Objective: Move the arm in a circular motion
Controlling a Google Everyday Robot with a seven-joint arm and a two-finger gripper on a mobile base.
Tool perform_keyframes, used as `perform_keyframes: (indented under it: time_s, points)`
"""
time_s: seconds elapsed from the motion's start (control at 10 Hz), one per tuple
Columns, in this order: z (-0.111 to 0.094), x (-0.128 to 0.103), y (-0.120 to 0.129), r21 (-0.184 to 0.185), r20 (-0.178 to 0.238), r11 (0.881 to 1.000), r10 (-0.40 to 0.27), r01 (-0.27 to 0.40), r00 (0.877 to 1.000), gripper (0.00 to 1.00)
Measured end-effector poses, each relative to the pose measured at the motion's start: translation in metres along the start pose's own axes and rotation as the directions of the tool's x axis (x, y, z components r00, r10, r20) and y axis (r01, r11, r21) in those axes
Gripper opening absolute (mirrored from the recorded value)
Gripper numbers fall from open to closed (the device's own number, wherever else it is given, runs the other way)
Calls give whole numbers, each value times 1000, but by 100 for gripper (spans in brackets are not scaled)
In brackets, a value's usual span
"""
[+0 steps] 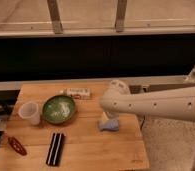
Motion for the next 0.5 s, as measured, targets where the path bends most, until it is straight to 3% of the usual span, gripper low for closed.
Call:
perform_keyframes:
  time_s: [0.3, 0.5]
  points:
    - [18, -38, -64, 54, -13, 997, 54, -54, 998, 80]
    - [25, -78, -96, 75, 4, 995, 62, -62, 998, 80]
